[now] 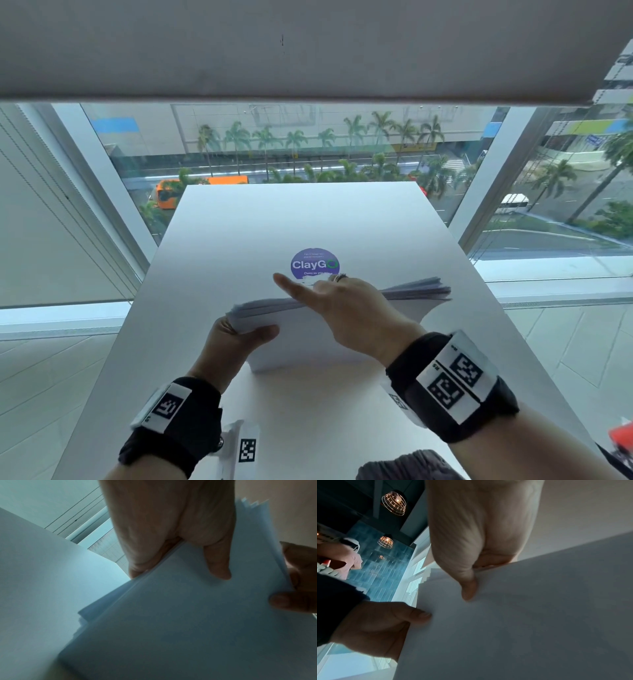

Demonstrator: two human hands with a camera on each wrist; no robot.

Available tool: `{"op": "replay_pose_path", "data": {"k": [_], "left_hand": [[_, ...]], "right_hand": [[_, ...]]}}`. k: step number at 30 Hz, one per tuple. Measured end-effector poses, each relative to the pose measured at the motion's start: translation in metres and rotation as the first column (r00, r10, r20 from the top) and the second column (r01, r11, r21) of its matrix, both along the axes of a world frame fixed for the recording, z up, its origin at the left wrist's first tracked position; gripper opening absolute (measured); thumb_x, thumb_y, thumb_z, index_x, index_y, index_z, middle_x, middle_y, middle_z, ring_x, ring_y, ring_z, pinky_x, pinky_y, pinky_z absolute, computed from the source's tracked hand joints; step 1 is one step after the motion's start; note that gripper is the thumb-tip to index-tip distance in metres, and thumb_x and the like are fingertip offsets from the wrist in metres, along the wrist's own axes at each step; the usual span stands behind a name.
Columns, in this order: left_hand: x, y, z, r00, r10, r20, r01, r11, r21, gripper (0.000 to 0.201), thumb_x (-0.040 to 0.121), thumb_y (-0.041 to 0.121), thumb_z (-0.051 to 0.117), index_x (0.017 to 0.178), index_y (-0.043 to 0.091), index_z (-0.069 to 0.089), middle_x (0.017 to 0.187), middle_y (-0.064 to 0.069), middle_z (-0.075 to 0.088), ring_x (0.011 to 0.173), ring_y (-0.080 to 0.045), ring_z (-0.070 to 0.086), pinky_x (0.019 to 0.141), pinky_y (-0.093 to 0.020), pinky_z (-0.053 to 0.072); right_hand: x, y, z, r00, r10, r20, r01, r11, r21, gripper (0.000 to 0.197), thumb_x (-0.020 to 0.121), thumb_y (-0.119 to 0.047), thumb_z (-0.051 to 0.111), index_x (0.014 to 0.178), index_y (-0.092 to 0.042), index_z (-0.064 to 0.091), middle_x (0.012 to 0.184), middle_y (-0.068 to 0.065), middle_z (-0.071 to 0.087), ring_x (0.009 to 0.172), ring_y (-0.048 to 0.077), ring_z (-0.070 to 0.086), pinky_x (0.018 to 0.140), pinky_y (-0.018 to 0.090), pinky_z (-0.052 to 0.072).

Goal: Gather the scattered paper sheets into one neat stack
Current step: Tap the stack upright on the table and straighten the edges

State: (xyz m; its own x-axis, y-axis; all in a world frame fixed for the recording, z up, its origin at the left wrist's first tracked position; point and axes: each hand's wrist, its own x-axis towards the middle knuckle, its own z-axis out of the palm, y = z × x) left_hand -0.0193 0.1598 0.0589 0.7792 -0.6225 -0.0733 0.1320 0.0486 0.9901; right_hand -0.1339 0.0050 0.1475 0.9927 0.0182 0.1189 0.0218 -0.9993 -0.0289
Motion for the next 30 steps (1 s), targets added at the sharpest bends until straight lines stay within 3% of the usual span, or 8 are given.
{"op": "replay_pose_path", "data": {"k": [5,8,10,13,20,23,28,30], "left_hand": [[0.003,0.002,-0.007,1.000,-0.008,0.010,0.008,0.997,0.078,0.031,0.068,-0.015,0.072,0.079,0.014,0.068,0.065,0.009,0.075,0.061,-0.001,0.069,0.057,-0.013,0.053],[0.003,0.004,-0.014,1.000,0.014,0.000,-0.014,0.994,0.105,0.031,0.062,-0.011,0.076,0.073,0.018,0.072,0.067,0.007,0.075,0.066,-0.006,0.069,0.062,-0.015,0.055],[0.002,0.005,-0.015,1.000,0.012,-0.005,-0.012,0.996,0.086,0.028,0.057,-0.003,0.076,0.069,0.021,0.076,0.070,0.006,0.076,0.068,-0.006,0.069,0.064,-0.017,0.056],[-0.003,0.003,-0.016,0.999,0.052,0.013,-0.052,0.997,0.063,0.040,0.066,-0.014,0.073,0.067,0.026,0.077,0.068,0.007,0.075,0.066,-0.003,0.068,0.064,-0.015,0.056],[-0.016,-0.003,-0.014,0.984,0.180,-0.005,-0.180,0.983,0.045,0.043,0.075,-0.010,0.067,0.065,0.031,0.077,0.063,0.011,0.074,0.060,0.000,0.066,0.059,-0.013,0.054],[-0.012,-0.005,-0.016,0.976,0.213,-0.034,-0.212,0.976,0.042,0.030,0.077,-0.010,0.065,0.070,0.018,0.074,0.063,0.011,0.074,0.059,-0.001,0.066,0.059,-0.016,0.055],[-0.006,-0.007,-0.014,0.983,0.182,-0.022,-0.179,0.979,0.098,0.019,0.076,-0.008,0.068,0.072,0.011,0.068,0.053,0.009,0.070,0.050,0.000,0.062,0.050,-0.014,0.049],[-0.004,-0.008,-0.013,0.989,0.151,-0.006,-0.149,0.982,0.114,0.018,0.075,-0.007,0.069,0.071,0.010,0.069,0.053,0.010,0.070,0.051,-0.001,0.062,0.050,-0.012,0.050]], "right_hand": [[-0.003,0.007,0.002,0.999,-0.032,-0.004,0.032,0.997,0.065,0.083,0.084,0.002,0.036,0.147,-0.038,0.000,0.093,0.008,0.056,0.082,0.028,0.048,0.066,0.033,0.029],[-0.002,0.015,0.001,0.999,-0.028,-0.016,0.029,0.999,0.028,0.082,0.083,-0.001,0.044,0.148,-0.034,0.007,0.093,0.008,0.059,0.086,0.031,0.056,0.062,0.034,0.029],[-0.002,0.019,0.001,0.999,-0.032,-0.021,0.031,0.999,-0.041,0.084,0.070,-0.003,0.061,0.144,-0.028,0.031,0.075,0.005,0.061,0.067,0.028,0.060,0.051,0.029,0.028],[0.000,0.020,-0.005,0.998,-0.041,0.054,0.047,0.992,-0.115,0.085,0.044,-0.006,0.076,0.125,-0.024,0.058,0.052,-0.004,0.055,0.043,0.020,0.055,0.041,0.019,0.021],[0.002,0.025,-0.009,0.989,-0.068,0.132,0.079,0.993,-0.085,0.088,0.040,-0.003,0.077,0.124,-0.021,0.059,0.055,-0.004,0.058,0.050,0.021,0.059,0.036,0.020,0.039],[0.003,0.030,-0.011,0.985,-0.079,0.156,0.091,0.993,-0.075,0.087,0.041,-0.004,0.076,0.124,-0.021,0.059,0.058,-0.005,0.060,0.052,0.020,0.060,0.037,0.018,0.038],[0.011,0.019,-0.003,0.986,-0.138,0.095,0.139,0.990,-0.003,0.081,0.059,-0.004,0.073,0.134,-0.023,0.049,0.071,0.002,0.066,0.063,0.026,0.063,0.045,0.025,0.042],[0.013,0.013,0.003,0.983,-0.182,0.021,0.181,0.983,0.037,0.072,0.077,-0.012,0.062,0.142,-0.028,0.034,0.093,0.004,0.068,0.082,0.030,0.064,0.060,0.030,0.046]]}}
